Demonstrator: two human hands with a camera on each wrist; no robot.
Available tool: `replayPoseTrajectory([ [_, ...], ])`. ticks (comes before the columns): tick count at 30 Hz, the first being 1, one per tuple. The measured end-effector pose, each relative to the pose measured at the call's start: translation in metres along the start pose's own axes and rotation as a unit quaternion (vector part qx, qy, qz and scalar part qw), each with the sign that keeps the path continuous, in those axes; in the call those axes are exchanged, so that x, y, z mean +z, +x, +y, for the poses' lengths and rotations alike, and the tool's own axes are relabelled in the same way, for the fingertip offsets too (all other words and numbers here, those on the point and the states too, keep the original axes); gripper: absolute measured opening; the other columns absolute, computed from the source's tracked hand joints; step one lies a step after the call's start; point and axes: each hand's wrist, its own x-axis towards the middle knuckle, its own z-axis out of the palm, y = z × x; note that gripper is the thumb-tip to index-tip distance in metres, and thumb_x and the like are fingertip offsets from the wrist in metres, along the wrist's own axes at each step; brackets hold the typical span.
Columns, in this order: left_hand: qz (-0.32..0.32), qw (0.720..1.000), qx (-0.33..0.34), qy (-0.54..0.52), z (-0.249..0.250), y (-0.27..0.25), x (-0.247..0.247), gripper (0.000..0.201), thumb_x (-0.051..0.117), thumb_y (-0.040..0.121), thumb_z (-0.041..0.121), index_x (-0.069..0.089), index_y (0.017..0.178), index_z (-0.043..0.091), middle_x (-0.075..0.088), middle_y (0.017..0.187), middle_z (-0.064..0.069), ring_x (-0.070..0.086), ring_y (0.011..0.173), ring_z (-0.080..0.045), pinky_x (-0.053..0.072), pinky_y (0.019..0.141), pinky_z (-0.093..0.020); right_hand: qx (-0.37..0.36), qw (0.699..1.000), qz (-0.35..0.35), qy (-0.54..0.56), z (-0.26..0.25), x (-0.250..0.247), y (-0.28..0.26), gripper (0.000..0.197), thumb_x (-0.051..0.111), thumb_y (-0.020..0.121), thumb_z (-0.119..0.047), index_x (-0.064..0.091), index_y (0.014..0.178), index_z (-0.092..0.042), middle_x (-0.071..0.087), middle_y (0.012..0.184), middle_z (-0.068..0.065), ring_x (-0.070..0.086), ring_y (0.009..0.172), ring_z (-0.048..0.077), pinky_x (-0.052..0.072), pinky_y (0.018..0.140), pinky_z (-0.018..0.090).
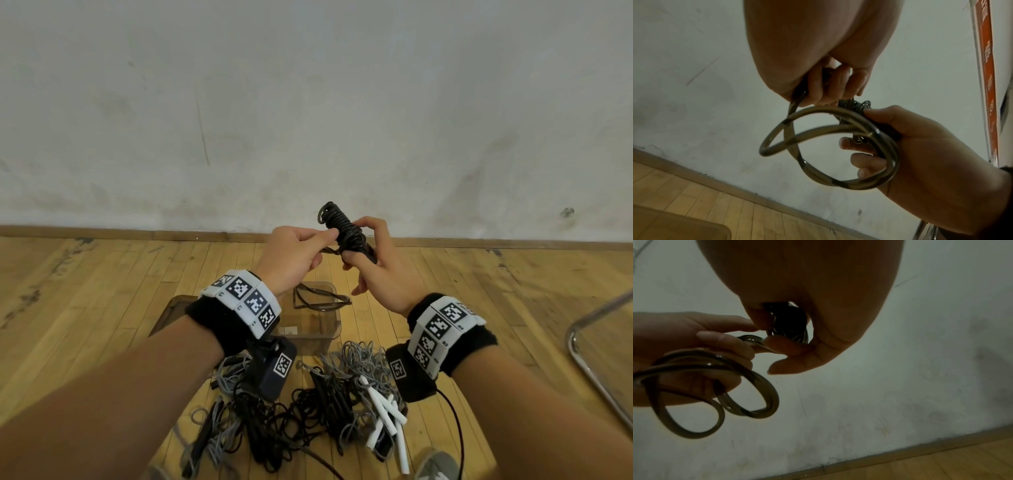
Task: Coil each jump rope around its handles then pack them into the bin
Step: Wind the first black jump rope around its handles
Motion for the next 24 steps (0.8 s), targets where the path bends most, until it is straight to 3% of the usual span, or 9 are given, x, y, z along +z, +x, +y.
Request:
replayPoseTrajectory([
  [4, -0.005, 1.000, -0.002, -0.006, 0.000, -0.003, 0.002, 0.017, 0.067, 0.097, 0.033, 0.080, 0.102, 0.023, 0.044, 0.046, 0.004, 0.035, 0.044, -0.013, 0.035, 0.052, -0.024, -0.001, 1.000, -0.011, 0.022, 0.002, 0.004, -0.001, 0.038, 0.055, 0.103, -0.035, 0.031, 0.132, -0.033, 0.071, 0.095, 0.009, 0.066, 0.057, 0.020, 0.062, 0.069, 0.056],
  [6, -0.007, 1.000, -0.001, 0.020, 0.002, -0.003, 0.002, 0.022, 0.066, 0.098, 0.027, 0.077, 0.115, 0.018, 0.063, 0.049, 0.008, 0.040, 0.042, -0.012, 0.050, 0.061, -0.035, -0.010, 1.000, -0.015, 0.022, 0.004, 0.003, -0.001, 0.039, 0.055, 0.104, -0.032, 0.030, 0.134, -0.030, 0.071, 0.100, 0.008, 0.070, 0.066, 0.016, 0.063, 0.067, 0.053],
  [7, -0.010, 0.999, 0.001, 0.037, 0.003, -0.003, 0.001, 0.026, 0.065, 0.099, 0.026, 0.075, 0.120, 0.016, 0.069, 0.065, 0.014, 0.065, 0.065, -0.020, 0.054, 0.076, -0.042, -0.014, 1.000, -0.016, 0.021, 0.004, 0.002, -0.001, 0.040, 0.054, 0.104, -0.029, 0.029, 0.135, -0.028, 0.069, 0.105, 0.008, 0.071, 0.076, 0.010, 0.064, 0.066, 0.049],
  [8, -0.011, 0.999, 0.004, 0.049, 0.003, -0.002, 0.000, 0.028, 0.064, 0.100, 0.026, 0.073, 0.123, 0.014, 0.066, 0.075, 0.023, 0.057, 0.090, -0.005, 0.053, 0.085, -0.044, -0.019, 1.000, -0.017, 0.015, 0.004, 0.001, -0.002, 0.042, 0.054, 0.104, -0.026, 0.028, 0.137, -0.026, 0.067, 0.110, 0.007, 0.071, 0.087, 0.008, 0.064, 0.065, 0.046],
  [9, -0.012, 0.998, 0.007, 0.058, 0.001, -0.001, -0.001, 0.029, 0.063, 0.100, 0.026, 0.073, 0.125, 0.014, 0.066, 0.074, 0.022, 0.063, 0.066, -0.015, 0.052, 0.084, -0.041, -0.025, 1.000, -0.017, 0.006, 0.005, -0.001, -0.001, 0.043, 0.054, 0.104, -0.025, 0.028, 0.138, -0.026, 0.065, 0.113, 0.006, 0.070, 0.097, 0.009, 0.064, 0.064, 0.044],
  [11, -0.014, 0.997, 0.005, 0.070, -0.003, 0.001, -0.003, 0.031, 0.061, 0.101, 0.027, 0.072, 0.127, 0.014, 0.067, 0.054, 0.012, 0.049, 0.042, -0.004, 0.044, 0.070, -0.027, -0.037, 0.999, -0.015, -0.023, 0.007, -0.003, -0.001, 0.046, 0.054, 0.104, -0.025, 0.027, 0.142, -0.029, 0.064, 0.113, 0.005, 0.069, 0.100, 0.014, 0.064, 0.061, 0.040],
  [15, -0.013, 0.997, -0.001, 0.072, -0.008, 0.005, -0.003, 0.030, 0.061, 0.102, 0.030, 0.071, 0.127, 0.018, 0.045, 0.042, 0.016, 0.039, 0.041, 0.000, 0.037, 0.054, -0.018, -0.063, 0.992, 0.003, -0.107, 0.018, -0.004, 0.001, 0.050, 0.051, 0.105, -0.027, 0.029, 0.150, -0.031, 0.062, 0.107, -0.004, 0.069, 0.078, 0.023, 0.061, 0.055, 0.040],
  [20, -0.014, 0.999, -0.001, 0.044, -0.008, 0.004, 0.002, 0.027, 0.060, 0.103, 0.026, 0.071, 0.126, 0.019, 0.043, 0.048, 0.009, 0.037, 0.043, -0.005, 0.034, 0.048, -0.018, -0.070, 0.986, 0.019, -0.149, 0.023, -0.006, 0.005, 0.048, 0.049, 0.106, -0.025, 0.031, 0.151, -0.025, 0.058, 0.097, -0.016, 0.060, 0.062, 0.001, 0.052, 0.056, 0.026],
  [24, -0.003, 1.000, -0.016, 0.002, -0.007, 0.007, 0.002, 0.023, 0.062, 0.101, 0.028, 0.076, 0.115, 0.016, 0.040, 0.045, 0.007, 0.033, 0.041, -0.007, 0.031, 0.047, -0.019, -0.065, 0.984, 0.026, -0.163, 0.020, 0.000, 0.005, 0.046, 0.050, 0.105, -0.034, 0.033, 0.148, -0.032, 0.061, 0.098, -0.014, 0.060, 0.060, 0.002, 0.053, 0.057, 0.030],
])
